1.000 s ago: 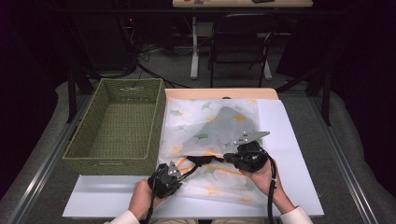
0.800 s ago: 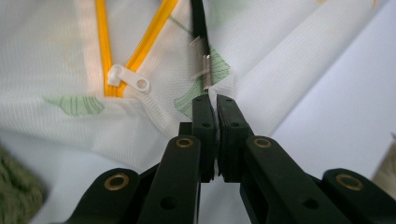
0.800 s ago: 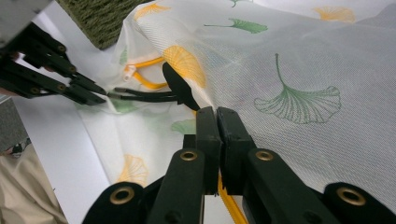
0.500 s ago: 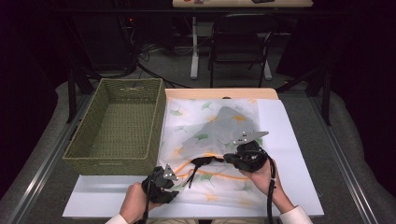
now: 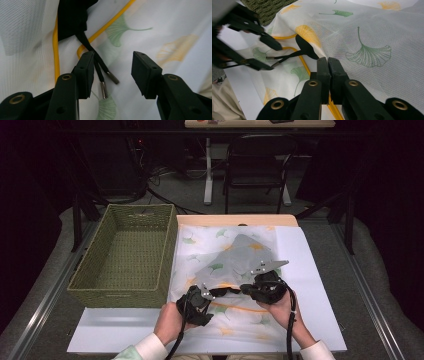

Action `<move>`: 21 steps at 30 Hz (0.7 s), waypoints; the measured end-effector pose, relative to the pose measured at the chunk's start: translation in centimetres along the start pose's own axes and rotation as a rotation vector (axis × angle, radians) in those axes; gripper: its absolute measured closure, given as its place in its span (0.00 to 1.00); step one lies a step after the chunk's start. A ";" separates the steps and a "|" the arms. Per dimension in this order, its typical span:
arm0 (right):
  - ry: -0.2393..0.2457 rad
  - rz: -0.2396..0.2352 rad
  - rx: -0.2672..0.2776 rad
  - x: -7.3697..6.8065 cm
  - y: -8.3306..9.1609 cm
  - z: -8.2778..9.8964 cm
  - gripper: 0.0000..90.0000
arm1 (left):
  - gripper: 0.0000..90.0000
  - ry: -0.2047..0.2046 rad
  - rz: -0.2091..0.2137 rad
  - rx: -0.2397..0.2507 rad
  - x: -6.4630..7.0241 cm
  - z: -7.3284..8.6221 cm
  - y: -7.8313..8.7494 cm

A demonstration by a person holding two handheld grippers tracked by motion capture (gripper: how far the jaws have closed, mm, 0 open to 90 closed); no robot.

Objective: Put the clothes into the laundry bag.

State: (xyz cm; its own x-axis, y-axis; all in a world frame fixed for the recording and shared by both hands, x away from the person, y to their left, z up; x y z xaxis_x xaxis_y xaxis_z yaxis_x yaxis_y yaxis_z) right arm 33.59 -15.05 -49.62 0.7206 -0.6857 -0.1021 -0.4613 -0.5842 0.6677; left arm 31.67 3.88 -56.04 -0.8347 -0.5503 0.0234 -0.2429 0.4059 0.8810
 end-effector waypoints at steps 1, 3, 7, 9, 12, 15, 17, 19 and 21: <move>0.001 0.001 0.003 0.0 0.1 0.0 0.98 | 0.64 0.001 -0.012 -0.009 -0.3 0.0 -0.4; 0.000 0.000 0.000 0.1 0.0 0.0 0.98 | 0.66 0.010 -0.020 -0.031 -0.7 0.0 -1.2; 0.002 0.000 0.000 0.1 0.0 0.0 0.98 | 0.71 0.027 -0.037 -0.050 -1.2 0.3 -1.8; 0.001 0.002 0.003 0.1 0.0 0.0 0.98 | 0.73 0.032 -0.028 -0.045 -1.3 0.4 -1.8; 0.001 0.002 -0.001 0.1 0.0 0.0 0.98 | 0.81 0.025 -0.024 -0.036 -1.1 0.6 -1.7; -0.001 0.000 0.001 0.0 0.0 0.0 0.98 | 0.88 0.012 -0.028 -0.041 -1.0 0.6 -1.7; 0.002 0.002 0.003 0.0 0.1 -0.1 0.98 | 0.92 -0.012 -0.038 -0.041 -1.0 0.5 -1.7; 0.001 0.003 0.008 0.0 0.1 -0.1 0.98 | 0.93 -0.010 -0.041 -0.026 -1.1 0.4 -1.7; 0.003 0.002 0.008 0.0 0.1 -0.1 0.98 | 0.93 -0.018 -0.048 -0.023 -1.2 0.3 -1.6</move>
State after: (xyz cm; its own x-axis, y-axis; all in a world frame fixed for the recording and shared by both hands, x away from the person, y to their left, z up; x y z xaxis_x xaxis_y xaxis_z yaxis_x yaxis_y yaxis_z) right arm 33.62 -15.10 -49.45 0.7214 -0.6855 -0.0987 -0.4668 -0.5865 0.6619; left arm 32.93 4.10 -57.59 -0.8311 -0.5554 -0.0276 -0.2718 0.3625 0.8914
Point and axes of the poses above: each handheld gripper's, and its own axes: y roughly backward along the jaws, z roughly out of its underside, x roughly to its right, the point moved 5 cm from there along -y, roughly forward along the jaws, and after that the axes turned 2 degrees about x, right-handed, at the moved point
